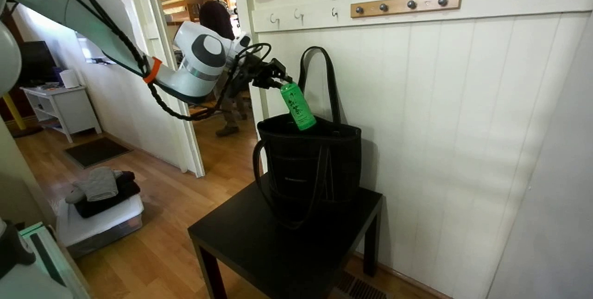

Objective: Remove the green bottle from the big pocket to the small pocket in the front of the bag

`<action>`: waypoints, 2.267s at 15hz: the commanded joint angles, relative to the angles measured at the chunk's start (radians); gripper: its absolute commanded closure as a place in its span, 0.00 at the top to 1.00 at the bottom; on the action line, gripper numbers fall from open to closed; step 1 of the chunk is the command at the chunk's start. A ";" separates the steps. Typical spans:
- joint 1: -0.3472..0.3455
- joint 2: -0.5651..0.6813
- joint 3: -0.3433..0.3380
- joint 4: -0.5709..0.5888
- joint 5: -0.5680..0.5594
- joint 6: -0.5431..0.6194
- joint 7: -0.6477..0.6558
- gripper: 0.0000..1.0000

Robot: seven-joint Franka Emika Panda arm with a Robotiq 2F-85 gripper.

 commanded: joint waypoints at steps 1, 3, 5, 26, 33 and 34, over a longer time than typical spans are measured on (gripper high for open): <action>0.103 0.022 -0.044 -0.084 0.068 -0.035 0.042 0.24; 0.146 0.027 -0.059 -0.123 0.098 -0.045 0.067 0.24; 0.183 0.027 -0.071 -0.157 0.123 -0.052 0.087 0.24; -0.575 -0.372 0.600 -0.076 -0.022 0.387 -0.208 0.24; -0.852 -0.353 0.829 -0.008 -0.047 0.348 -0.425 0.24; -0.869 -0.345 0.840 -0.001 -0.050 0.360 -0.451 0.24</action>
